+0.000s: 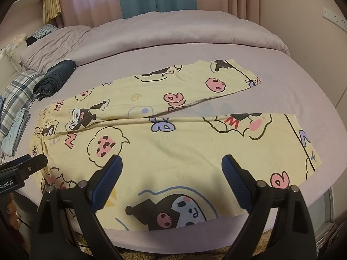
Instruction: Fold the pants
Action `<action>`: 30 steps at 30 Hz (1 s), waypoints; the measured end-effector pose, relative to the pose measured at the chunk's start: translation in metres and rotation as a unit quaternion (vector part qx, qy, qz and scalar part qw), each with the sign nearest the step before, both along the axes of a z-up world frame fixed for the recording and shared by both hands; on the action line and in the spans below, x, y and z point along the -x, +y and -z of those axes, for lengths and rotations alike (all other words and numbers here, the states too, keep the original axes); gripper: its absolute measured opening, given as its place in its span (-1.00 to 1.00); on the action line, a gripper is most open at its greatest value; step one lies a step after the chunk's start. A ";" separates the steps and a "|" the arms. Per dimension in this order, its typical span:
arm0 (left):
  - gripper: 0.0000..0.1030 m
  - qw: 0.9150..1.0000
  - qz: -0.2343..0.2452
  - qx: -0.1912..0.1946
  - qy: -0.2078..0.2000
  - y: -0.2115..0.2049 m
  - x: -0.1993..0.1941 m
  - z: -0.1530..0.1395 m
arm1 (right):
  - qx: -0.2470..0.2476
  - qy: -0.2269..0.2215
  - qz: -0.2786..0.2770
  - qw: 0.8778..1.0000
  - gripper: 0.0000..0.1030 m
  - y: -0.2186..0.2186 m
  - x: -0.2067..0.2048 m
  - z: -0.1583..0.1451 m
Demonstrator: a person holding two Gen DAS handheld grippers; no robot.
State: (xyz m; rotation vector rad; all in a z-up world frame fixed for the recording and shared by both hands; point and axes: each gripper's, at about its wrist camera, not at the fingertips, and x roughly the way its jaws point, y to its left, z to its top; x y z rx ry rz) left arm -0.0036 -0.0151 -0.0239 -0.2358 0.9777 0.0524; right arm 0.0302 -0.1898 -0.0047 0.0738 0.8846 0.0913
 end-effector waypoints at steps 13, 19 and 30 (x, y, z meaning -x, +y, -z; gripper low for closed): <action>0.77 0.973 -0.217 0.015 0.075 0.165 0.021 0.055 | 0.019 0.026 0.254 0.967 0.76 -0.192 0.012 0.025; 0.71 0.965 -0.235 0.075 0.083 0.176 0.030 0.077 | -0.008 0.060 0.304 0.951 0.73 -0.234 0.020 0.051; 0.31 0.974 -0.208 0.061 0.064 0.165 0.025 0.079 | -0.036 0.072 0.302 0.950 0.63 -0.236 0.012 0.079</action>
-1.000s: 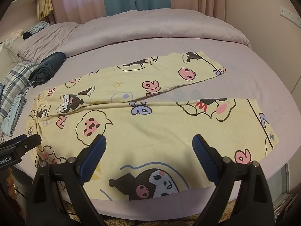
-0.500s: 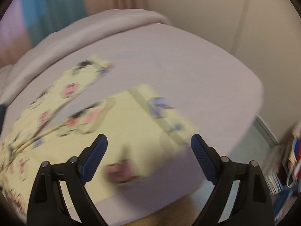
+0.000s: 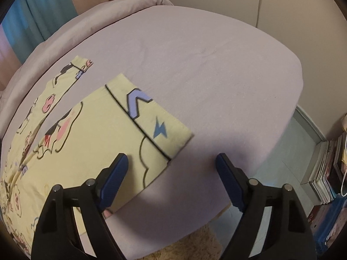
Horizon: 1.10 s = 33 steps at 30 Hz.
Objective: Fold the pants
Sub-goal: 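Grasp the waistband with the left gripper while the right gripper grasps the leg hem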
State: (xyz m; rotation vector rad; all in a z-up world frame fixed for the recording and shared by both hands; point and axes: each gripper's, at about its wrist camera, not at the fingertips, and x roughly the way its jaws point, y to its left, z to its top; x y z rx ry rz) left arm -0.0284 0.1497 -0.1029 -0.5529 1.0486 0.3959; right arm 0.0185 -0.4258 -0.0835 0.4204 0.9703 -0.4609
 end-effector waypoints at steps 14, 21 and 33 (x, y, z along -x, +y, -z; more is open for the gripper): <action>-0.93 0.995 -0.017 0.082 -0.056 0.010 0.007 -0.019 | 0.033 -0.054 -0.026 0.998 -0.82 -0.003 -0.015 -0.015; -0.93 0.995 -0.018 0.056 -0.084 0.019 0.036 -0.061 | 0.008 -0.109 -0.012 0.994 -0.83 -0.009 -0.003 -0.052; -0.93 0.999 -0.028 0.039 0.009 0.025 0.037 -0.010 | 0.002 -0.056 0.010 0.998 -0.84 -0.019 0.001 -0.029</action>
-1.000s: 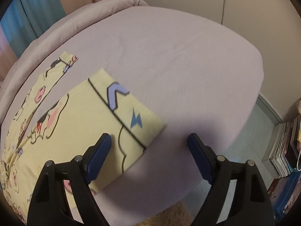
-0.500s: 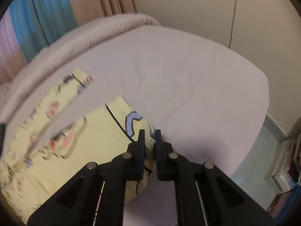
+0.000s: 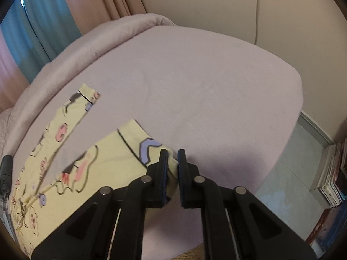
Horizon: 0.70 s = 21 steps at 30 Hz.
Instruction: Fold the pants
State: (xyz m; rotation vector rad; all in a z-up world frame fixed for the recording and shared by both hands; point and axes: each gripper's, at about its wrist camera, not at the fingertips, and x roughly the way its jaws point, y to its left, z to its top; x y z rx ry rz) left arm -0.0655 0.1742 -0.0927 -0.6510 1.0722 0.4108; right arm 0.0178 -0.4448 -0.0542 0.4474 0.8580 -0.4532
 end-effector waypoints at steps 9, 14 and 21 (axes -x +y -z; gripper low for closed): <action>-0.81 1.000 0.006 -0.005 0.018 0.002 -0.006 0.005 | 0.003 0.029 0.008 1.000 -0.84 -0.021 0.022 0.006; -0.80 0.999 0.016 -0.027 0.027 -0.001 -0.010 0.002 | -0.040 0.004 0.017 0.999 0.03 -0.026 0.025 0.007; -0.80 0.999 0.014 -0.023 0.024 0.000 -0.009 0.003 | -0.055 0.018 -0.026 0.998 -0.67 -0.007 0.007 0.031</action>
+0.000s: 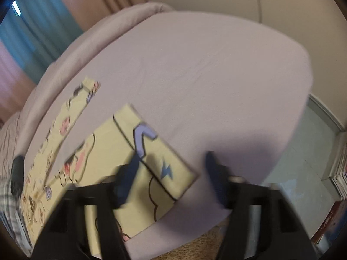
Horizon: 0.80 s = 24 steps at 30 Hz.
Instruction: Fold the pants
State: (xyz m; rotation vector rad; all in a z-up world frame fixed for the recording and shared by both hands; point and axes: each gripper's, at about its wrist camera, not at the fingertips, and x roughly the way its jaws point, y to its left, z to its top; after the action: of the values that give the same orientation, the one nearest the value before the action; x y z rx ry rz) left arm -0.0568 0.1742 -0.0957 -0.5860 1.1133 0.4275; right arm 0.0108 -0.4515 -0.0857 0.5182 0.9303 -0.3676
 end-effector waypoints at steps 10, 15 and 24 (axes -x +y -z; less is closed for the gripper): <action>-0.71 1.000 -0.001 0.004 0.001 0.004 0.005 -0.005 | 0.010 -0.054 0.022 0.998 -0.87 0.002 0.016 -0.035; -0.68 1.000 0.005 -0.004 0.011 0.003 0.004 -0.006 | 0.005 0.011 0.016 1.000 -0.83 0.000 0.001 0.003; -0.39 0.999 -0.010 -0.036 0.008 0.008 -0.007 -0.047 | 0.076 0.006 -0.037 0.996 0.32 0.008 -0.049 -0.045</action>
State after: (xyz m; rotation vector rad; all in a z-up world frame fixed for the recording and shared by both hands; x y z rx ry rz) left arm -0.0502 0.1822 -0.0488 -0.5315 1.1035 0.4891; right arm 0.0597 -0.4433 -0.0406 0.3416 0.9226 -0.3727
